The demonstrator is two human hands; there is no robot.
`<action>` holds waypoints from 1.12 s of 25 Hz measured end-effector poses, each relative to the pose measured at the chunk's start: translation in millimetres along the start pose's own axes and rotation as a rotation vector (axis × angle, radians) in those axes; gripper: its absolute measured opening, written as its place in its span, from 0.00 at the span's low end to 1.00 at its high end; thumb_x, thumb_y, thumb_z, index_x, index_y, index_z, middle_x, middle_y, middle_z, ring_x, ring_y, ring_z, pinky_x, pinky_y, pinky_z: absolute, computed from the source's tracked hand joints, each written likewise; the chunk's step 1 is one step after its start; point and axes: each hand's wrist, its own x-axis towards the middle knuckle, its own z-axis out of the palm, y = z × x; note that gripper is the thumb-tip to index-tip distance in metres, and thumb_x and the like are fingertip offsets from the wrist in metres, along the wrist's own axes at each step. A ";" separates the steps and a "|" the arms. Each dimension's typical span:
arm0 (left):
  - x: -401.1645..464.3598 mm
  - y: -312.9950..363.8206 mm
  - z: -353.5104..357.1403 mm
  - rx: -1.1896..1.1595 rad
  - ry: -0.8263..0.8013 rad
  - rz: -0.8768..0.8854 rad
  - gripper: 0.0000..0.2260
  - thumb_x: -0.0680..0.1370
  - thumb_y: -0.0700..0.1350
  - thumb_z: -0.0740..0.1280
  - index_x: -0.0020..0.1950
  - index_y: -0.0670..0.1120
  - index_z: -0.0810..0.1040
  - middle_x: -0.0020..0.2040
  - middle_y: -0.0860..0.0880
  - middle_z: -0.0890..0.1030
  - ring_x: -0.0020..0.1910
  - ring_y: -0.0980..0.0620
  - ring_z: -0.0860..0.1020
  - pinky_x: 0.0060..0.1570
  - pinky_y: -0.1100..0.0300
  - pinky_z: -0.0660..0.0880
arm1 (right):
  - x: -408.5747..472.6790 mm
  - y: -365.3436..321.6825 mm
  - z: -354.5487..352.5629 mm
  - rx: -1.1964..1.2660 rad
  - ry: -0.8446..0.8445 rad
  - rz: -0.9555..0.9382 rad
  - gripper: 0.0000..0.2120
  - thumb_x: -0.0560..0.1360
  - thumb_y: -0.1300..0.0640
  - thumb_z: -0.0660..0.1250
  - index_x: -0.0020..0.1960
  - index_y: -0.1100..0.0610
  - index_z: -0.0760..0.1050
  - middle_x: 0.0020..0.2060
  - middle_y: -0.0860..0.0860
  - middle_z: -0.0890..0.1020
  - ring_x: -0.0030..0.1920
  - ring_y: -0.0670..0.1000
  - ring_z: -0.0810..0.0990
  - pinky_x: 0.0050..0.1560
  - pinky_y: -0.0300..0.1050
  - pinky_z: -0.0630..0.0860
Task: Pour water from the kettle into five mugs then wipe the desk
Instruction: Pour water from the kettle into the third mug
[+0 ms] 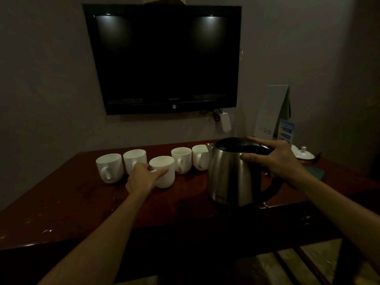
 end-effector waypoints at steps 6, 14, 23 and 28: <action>-14.2 -10.8 -7.6 -0.036 -0.153 0.134 0.25 0.68 0.58 0.78 0.56 0.42 0.82 0.47 0.49 0.84 0.45 0.51 0.83 0.49 0.47 0.80 | 0.0 -5.8 0.7 0.002 -0.021 0.014 0.33 0.63 0.51 0.78 0.67 0.52 0.76 0.55 0.50 0.84 0.53 0.49 0.82 0.48 0.37 0.81; -11.5 -5.9 -15.7 -0.081 -0.371 0.211 0.24 0.68 0.53 0.78 0.59 0.43 0.82 0.48 0.48 0.86 0.43 0.55 0.84 0.46 0.50 0.83 | 9.7 -31.1 -9.0 -0.087 -0.140 0.081 0.27 0.69 0.60 0.76 0.67 0.57 0.76 0.40 0.46 0.83 0.26 0.37 0.78 0.25 0.28 0.71; -14.9 -7.5 -14.3 -0.143 -0.378 0.233 0.25 0.69 0.51 0.78 0.63 0.43 0.80 0.56 0.46 0.84 0.47 0.55 0.81 0.48 0.54 0.81 | 28.6 -60.4 3.5 -0.175 -0.282 0.062 0.32 0.64 0.51 0.76 0.67 0.54 0.76 0.55 0.49 0.83 0.55 0.48 0.82 0.59 0.48 0.77; -7.8 -10.6 -12.6 -0.158 -0.413 0.232 0.26 0.69 0.51 0.79 0.63 0.43 0.80 0.56 0.46 0.84 0.50 0.52 0.82 0.53 0.50 0.81 | 37.5 -67.2 8.6 -0.210 -0.368 0.072 0.30 0.67 0.55 0.75 0.68 0.55 0.75 0.48 0.49 0.83 0.36 0.36 0.82 0.34 0.30 0.77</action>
